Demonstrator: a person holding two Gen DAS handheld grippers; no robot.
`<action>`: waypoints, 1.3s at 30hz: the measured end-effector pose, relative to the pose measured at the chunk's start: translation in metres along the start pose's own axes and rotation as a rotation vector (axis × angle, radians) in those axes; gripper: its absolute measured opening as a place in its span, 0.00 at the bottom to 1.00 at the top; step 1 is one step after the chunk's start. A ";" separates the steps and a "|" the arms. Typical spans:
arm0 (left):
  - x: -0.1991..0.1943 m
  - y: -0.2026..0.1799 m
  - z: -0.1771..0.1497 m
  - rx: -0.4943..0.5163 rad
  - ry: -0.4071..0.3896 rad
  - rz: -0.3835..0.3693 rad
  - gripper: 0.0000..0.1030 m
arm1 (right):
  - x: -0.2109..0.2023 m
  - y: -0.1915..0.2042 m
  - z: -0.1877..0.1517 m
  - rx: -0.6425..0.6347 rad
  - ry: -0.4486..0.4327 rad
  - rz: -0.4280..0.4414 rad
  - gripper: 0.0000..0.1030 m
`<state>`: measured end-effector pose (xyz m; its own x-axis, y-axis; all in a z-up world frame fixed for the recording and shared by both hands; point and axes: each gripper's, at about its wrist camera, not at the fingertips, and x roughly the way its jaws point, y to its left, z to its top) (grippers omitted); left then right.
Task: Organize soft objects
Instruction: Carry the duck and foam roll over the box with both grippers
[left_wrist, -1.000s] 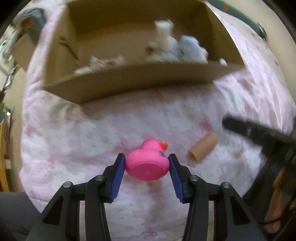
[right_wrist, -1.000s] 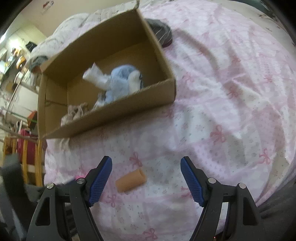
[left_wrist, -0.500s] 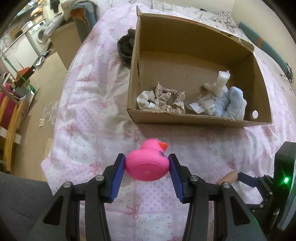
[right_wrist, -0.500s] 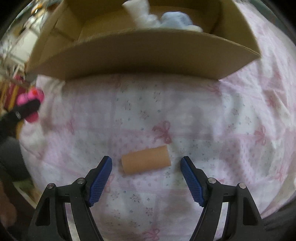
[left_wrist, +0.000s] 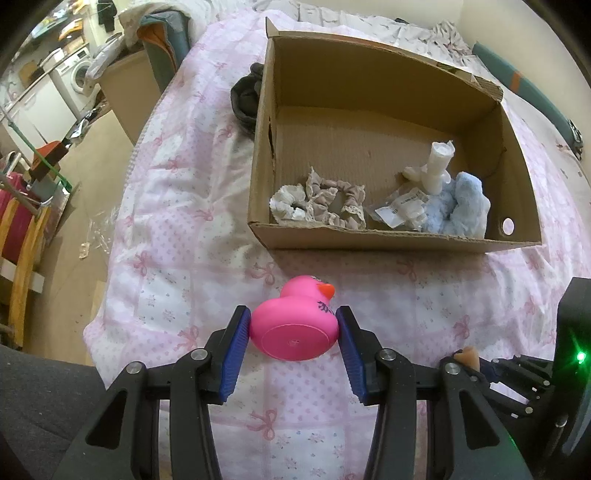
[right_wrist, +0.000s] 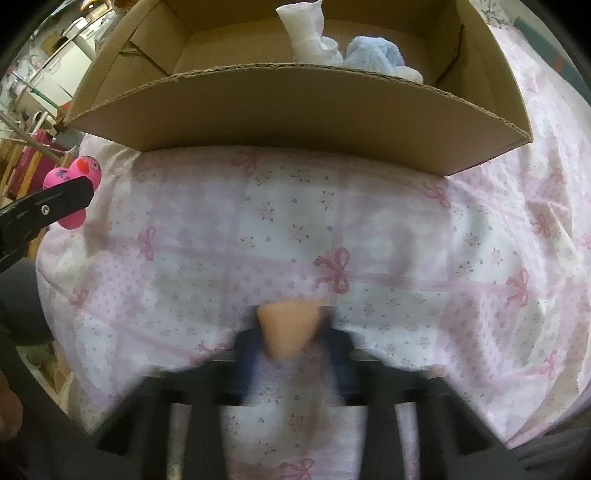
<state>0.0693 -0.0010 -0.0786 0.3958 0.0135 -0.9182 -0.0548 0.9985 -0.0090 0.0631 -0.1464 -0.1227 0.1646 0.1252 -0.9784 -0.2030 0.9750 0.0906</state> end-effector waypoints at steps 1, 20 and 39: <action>0.000 0.000 0.000 -0.002 0.001 0.000 0.42 | -0.001 -0.004 0.000 0.005 0.000 0.006 0.13; -0.006 0.003 0.003 -0.007 -0.042 0.011 0.42 | -0.060 -0.032 0.008 0.087 -0.209 0.166 0.11; -0.074 -0.017 0.076 0.100 -0.305 -0.050 0.42 | -0.164 -0.089 0.046 0.195 -0.620 0.294 0.11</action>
<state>0.1106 -0.0149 0.0191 0.6530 -0.0357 -0.7565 0.0560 0.9984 0.0012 0.0981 -0.2449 0.0386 0.6602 0.4129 -0.6274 -0.1568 0.8927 0.4225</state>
